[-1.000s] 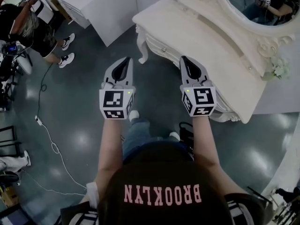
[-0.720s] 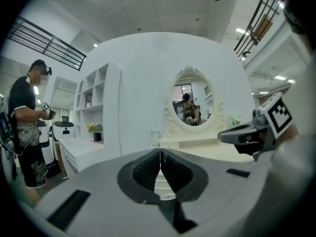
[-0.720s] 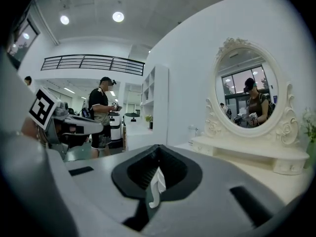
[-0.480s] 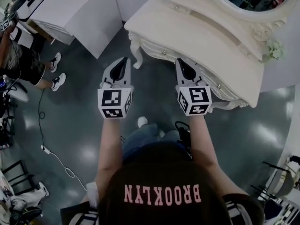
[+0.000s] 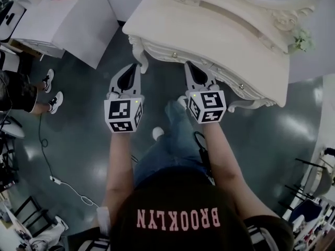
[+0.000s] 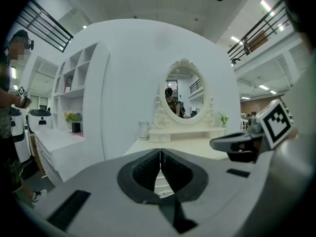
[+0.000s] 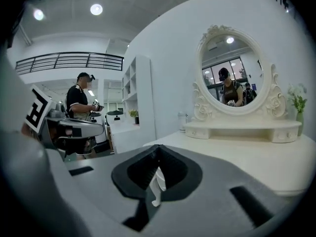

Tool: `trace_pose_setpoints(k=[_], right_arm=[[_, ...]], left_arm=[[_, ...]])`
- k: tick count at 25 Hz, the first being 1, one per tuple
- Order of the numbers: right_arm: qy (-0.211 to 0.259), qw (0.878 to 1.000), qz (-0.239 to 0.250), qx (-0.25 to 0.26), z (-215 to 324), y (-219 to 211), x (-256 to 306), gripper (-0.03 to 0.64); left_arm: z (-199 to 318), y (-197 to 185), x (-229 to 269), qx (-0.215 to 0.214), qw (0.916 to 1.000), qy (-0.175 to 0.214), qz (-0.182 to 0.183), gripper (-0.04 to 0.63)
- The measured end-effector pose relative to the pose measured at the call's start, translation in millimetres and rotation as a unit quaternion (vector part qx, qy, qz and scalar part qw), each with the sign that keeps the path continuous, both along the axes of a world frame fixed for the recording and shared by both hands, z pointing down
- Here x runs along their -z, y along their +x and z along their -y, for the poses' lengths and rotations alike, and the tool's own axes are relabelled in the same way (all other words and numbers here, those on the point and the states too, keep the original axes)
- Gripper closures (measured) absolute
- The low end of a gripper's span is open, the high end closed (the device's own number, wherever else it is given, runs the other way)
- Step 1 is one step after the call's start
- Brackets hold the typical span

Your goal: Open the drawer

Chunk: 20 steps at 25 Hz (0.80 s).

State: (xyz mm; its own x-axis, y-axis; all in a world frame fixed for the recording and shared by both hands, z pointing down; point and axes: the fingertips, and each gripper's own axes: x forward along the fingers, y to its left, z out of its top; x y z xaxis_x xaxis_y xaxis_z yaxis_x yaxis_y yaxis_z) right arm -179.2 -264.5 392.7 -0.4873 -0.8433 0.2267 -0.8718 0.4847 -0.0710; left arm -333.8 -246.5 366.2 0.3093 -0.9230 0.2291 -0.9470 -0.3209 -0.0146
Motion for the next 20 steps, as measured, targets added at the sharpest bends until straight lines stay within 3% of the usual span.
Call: trace_pose_setpoints(k=[10, 20], right_arm=[[-0.057, 0.998, 0.004, -0.031, 59, -3, -69, 0.62], [-0.174, 0.982, 0.014, -0.08, 86, -6, -171, 0.62]], left_arm=[[54, 9, -58, -0.005, 0.9987, -0.049, -0.014, 0.591], [76, 6, -109, 0.001, 0.9962, -0.084, -0.02, 0.591]])
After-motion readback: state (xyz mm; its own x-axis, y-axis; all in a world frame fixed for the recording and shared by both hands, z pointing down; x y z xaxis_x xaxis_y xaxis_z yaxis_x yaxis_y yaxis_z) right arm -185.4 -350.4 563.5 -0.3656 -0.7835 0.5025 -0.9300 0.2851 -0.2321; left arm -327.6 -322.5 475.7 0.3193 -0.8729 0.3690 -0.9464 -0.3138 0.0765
